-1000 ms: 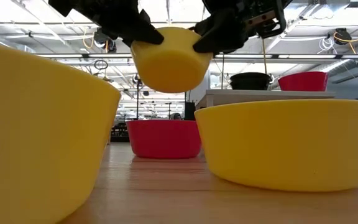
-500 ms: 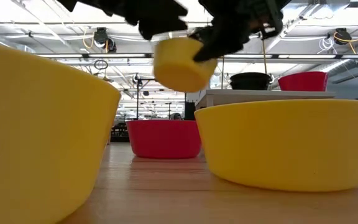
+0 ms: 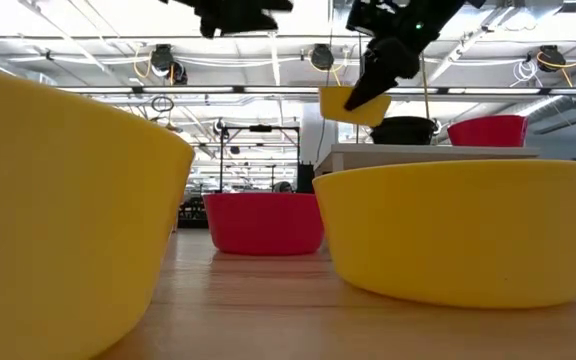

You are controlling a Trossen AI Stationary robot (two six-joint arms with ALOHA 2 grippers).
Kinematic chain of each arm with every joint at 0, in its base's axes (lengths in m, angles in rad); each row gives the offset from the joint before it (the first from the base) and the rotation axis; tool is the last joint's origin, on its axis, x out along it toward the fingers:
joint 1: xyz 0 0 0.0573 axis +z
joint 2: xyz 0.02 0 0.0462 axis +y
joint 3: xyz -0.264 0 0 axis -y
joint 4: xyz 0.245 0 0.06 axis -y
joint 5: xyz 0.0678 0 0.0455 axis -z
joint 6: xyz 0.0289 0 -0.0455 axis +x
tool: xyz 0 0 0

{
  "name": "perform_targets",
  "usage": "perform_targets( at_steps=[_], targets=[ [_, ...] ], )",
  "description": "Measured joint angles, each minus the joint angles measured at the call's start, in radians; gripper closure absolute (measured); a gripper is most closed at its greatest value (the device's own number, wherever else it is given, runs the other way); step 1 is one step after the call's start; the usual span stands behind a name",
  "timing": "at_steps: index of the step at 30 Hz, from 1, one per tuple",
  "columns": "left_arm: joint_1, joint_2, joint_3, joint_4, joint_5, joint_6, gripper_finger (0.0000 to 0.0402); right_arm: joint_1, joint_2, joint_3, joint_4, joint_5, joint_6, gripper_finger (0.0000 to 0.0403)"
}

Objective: Pick & Place Mini bowls
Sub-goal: Put the yellow bowl on the shelf, then stack the red bowl on top of the red bowl on the shelf

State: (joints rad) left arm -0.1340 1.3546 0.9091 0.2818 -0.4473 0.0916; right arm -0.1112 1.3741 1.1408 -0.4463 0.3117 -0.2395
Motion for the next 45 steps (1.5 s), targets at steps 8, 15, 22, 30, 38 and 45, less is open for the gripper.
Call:
perform_targets(
  at_steps=[8,15,22,30,38,45],
  targets=[
    [0.034,-0.005,-0.002,-0.168,0.001,-0.162,0.0150,-0.120,0.016,-0.001,-0.051,-0.157,0.099,0.0403],
    [0.065,-0.005,-0.002,-0.238,0.002,-0.206,0.0162,-0.132,0.015,-0.001,-0.045,-0.194,0.105,0.0397],
    [0.102,-0.005,-0.002,-0.308,0.003,-0.235,0.0162,-0.131,0.014,-0.001,-0.044,-0.210,0.093,0.0355],
    [0.174,0.019,-0.002,-0.419,0.003,-0.274,0.0162,-0.131,-0.003,-0.001,-0.040,-0.168,0.031,0.0286],
    [0.288,0.133,-0.002,-0.426,0.004,-0.209,0.0162,-0.122,-0.113,0.001,-0.034,-0.080,0.017,0.0248],
    [0.382,0.274,-0.001,-0.305,0.004,-0.098,0.0162,-0.122,-0.178,0.001,-0.032,-0.080,0.021,0.0246]
  ],
)
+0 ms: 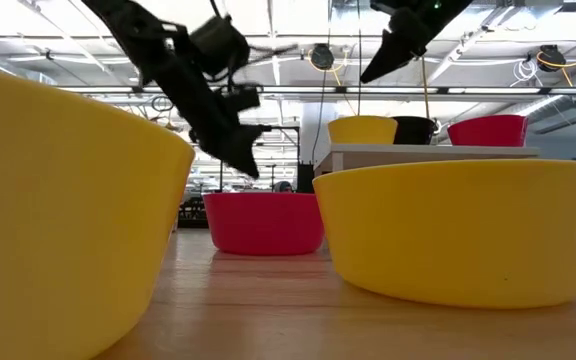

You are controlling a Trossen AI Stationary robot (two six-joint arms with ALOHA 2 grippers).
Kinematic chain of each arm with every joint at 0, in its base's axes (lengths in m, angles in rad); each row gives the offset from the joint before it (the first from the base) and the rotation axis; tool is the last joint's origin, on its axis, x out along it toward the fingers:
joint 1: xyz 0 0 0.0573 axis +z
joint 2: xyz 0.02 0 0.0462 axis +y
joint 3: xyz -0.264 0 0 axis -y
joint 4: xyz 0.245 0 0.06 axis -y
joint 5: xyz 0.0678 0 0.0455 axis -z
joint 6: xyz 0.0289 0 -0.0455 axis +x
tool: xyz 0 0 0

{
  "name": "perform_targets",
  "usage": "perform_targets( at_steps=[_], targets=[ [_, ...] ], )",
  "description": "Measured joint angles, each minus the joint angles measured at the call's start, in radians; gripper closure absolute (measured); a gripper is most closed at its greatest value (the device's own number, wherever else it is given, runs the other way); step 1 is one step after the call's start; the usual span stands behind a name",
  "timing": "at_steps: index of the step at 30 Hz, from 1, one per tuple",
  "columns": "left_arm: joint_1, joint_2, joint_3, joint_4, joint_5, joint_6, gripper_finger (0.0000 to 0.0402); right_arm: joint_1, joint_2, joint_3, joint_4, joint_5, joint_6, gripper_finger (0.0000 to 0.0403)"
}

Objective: Pick & Place Mini bowls
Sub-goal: Stack the red bowl on top of the red bowl on the shelf

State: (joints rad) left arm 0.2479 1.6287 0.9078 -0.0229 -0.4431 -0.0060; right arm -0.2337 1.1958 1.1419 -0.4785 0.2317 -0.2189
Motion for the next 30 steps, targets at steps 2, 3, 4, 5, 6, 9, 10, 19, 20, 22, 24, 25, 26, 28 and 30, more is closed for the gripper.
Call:
perform_targets(
  at_steps=[2,3,4,5,6,9,10,19,20,22,24,25,26,28,30],
  targets=[
    [0.025,0.038,-0.001,0.037,-0.001,0.032,0.0162,0.000,-0.007,0.000,0.004,-0.001,0.001,0.0246],
    [0.037,0.051,0.000,0.051,-0.001,0.044,0.0162,0.000,-0.008,0.000,0.002,-0.001,0.001,0.0246],
    [0.049,0.061,0.000,0.051,0.000,0.051,0.0162,0.000,-0.008,0.000,0.003,-0.001,0.001,0.0246],
    [0.059,0.072,-0.001,0.057,0.004,0.053,0.0162,0.000,-0.009,0.000,0.004,-0.001,0.001,0.0247],
    [0.070,0.084,0.000,0.064,0.017,0.054,0.0162,0.000,-0.009,0.000,0.004,0.000,0.001,0.0248],
    [0.102,0.113,-0.001,0.054,0.093,0.054,0.0163,0.000,-0.009,0.000,0.004,-0.001,0.001,0.0250],
    [0.110,0.124,-0.001,0.060,0.118,0.054,0.0163,0.000,-0.009,0.000,0.004,-0.001,0.001,0.0251],
    [0.153,0.184,0.000,0.104,0.157,0.057,0.0167,0.000,-0.009,0.000,0.019,-0.001,0.001,0.0253],
    [0.153,0.184,0.000,0.095,0.167,0.056,0.0174,0.000,-0.009,-0.001,0.018,-0.001,0.001,0.0253],
    [0.150,0.184,0.000,0.088,0.190,0.058,0.0197,0.000,-0.009,-0.001,0.019,0.000,0.001,0.0253],
    [0.145,0.184,0.000,0.075,0.216,0.073,0.0233,0.000,-0.009,-0.001,0.021,0.000,0.001,0.0253],
    [0.142,0.184,0.000,0.067,0.229,0.080,0.0255,0.000,-0.009,-0.001,0.026,0.001,0.001,0.0253],
    [0.140,0.184,0.000,0.059,0.239,0.083,0.0279,0.000,-0.009,-0.001,0.031,0.001,0.001,0.0254],
    [0.131,0.184,0.000,0.047,0.250,0.080,0.0329,0.000,-0.009,-0.001,0.042,0.002,0.001,0.0257],
    [0.120,0.182,0.000,0.045,0.260,0.069,0.0377,0.000,-0.009,-0.001,0.048,0.002,0.012,0.0260]
  ],
)
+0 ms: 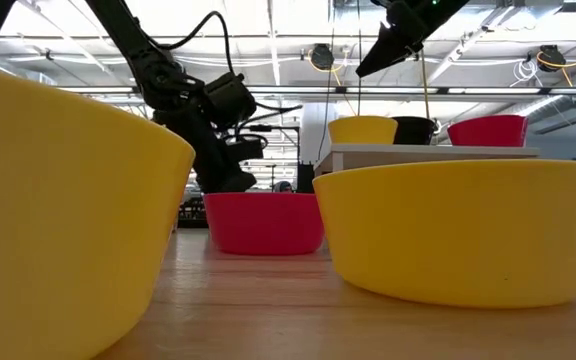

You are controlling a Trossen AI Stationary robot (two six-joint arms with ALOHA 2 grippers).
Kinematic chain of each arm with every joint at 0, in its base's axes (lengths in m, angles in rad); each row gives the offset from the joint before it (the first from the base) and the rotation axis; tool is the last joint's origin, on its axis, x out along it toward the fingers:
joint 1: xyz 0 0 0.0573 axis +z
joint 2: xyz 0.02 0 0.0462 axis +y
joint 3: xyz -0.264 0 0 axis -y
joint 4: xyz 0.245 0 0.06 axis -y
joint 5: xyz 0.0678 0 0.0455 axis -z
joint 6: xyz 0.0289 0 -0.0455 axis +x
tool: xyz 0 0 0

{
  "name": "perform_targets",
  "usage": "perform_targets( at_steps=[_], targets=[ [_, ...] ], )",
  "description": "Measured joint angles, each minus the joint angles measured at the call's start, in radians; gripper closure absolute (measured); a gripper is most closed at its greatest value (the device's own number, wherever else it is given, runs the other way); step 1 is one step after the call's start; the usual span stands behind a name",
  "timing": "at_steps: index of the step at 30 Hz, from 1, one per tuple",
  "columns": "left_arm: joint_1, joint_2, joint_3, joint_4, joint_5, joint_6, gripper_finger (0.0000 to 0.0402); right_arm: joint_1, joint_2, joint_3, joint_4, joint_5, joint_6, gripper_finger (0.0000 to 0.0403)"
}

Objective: Pick & Place Mini bowls
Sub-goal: Stack the red bowl on top of the red bowl on the shelf

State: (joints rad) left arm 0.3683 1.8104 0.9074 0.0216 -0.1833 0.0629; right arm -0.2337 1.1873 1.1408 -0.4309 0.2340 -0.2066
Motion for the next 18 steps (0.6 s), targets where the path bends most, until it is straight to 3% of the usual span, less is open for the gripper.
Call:
perform_targets(
  at_steps=[8,12,15,18],
  targets=[
    [-0.084,-0.112,0.001,0.002,0.154,-0.045,0.0393,0.003,0.000,0.000,0.003,-0.031,0.035,0.0264],
    [-0.148,-0.196,0.000,-0.003,0.268,-0.085,0.0389,0.009,0.000,-0.014,0.026,-0.195,-0.025,0.0264],
    [-0.200,-0.254,0.000,0.006,0.343,-0.096,0.0384,0.024,0.001,-0.055,0.103,-0.350,-0.090,0.0263],
    [-0.262,-0.276,0.001,0.011,0.390,-0.099,0.0394,0.048,0.002,-0.105,0.214,-0.436,-0.089,0.0254]
  ],
)
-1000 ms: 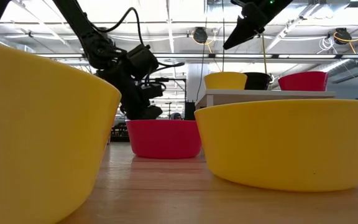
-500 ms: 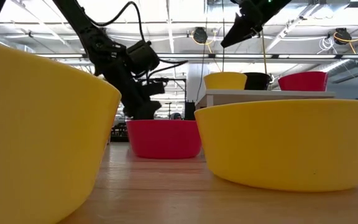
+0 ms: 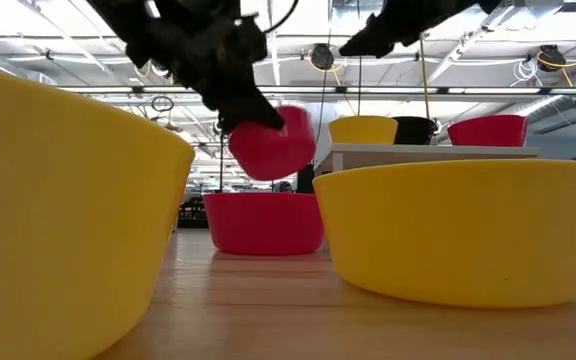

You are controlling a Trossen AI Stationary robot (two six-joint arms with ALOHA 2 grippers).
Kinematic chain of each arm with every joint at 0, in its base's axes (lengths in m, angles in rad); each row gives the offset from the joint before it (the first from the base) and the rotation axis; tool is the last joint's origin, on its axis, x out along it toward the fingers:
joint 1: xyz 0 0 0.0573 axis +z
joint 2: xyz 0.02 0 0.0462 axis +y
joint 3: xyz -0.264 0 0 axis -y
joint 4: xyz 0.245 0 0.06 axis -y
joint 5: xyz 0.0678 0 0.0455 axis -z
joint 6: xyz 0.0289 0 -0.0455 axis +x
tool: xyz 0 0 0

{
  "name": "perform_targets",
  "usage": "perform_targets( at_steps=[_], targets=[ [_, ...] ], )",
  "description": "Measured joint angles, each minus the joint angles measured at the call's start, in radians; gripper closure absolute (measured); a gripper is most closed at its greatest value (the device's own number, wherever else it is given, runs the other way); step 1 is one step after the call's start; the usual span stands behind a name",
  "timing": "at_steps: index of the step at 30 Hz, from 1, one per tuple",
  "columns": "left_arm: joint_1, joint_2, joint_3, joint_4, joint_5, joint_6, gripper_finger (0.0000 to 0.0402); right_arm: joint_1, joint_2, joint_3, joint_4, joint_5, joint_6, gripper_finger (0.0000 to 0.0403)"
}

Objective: Pick & Place Mini bowls
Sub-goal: Stack the red bowl on top of the red bowl on the shelf

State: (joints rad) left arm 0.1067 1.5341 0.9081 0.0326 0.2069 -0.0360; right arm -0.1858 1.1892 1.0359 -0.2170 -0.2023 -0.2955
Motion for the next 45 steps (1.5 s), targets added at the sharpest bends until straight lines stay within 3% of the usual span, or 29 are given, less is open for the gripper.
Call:
perform_targets(
  at_steps=[10,13,21,28,33,45],
  targets=[
    [-0.150,0.011,0.000,0.106,0.039,0.030,0.0395,0.092,0.110,-0.080,0.151,-0.193,0.022,0.0195],
    [-0.159,0.011,0.000,0.107,0.040,0.022,0.0392,0.123,0.154,-0.080,0.152,-0.195,0.022,0.0185],
    [-0.184,0.011,-0.001,0.109,0.054,0.006,0.0396,0.150,0.244,-0.079,0.240,-0.202,0.026,0.0186],
    [-0.207,0.011,-0.001,0.119,0.062,0.042,0.0386,0.155,0.315,-0.079,0.337,-0.375,0.116,0.0196],
    [-0.212,0.011,-0.001,0.120,0.059,0.089,0.0395,0.155,0.317,-0.076,0.338,-0.379,0.165,0.0230],
    [-0.210,0.011,-0.003,0.178,0.061,0.183,0.0369,0.156,0.318,-0.077,0.314,-0.427,0.205,0.0392]
  ],
)
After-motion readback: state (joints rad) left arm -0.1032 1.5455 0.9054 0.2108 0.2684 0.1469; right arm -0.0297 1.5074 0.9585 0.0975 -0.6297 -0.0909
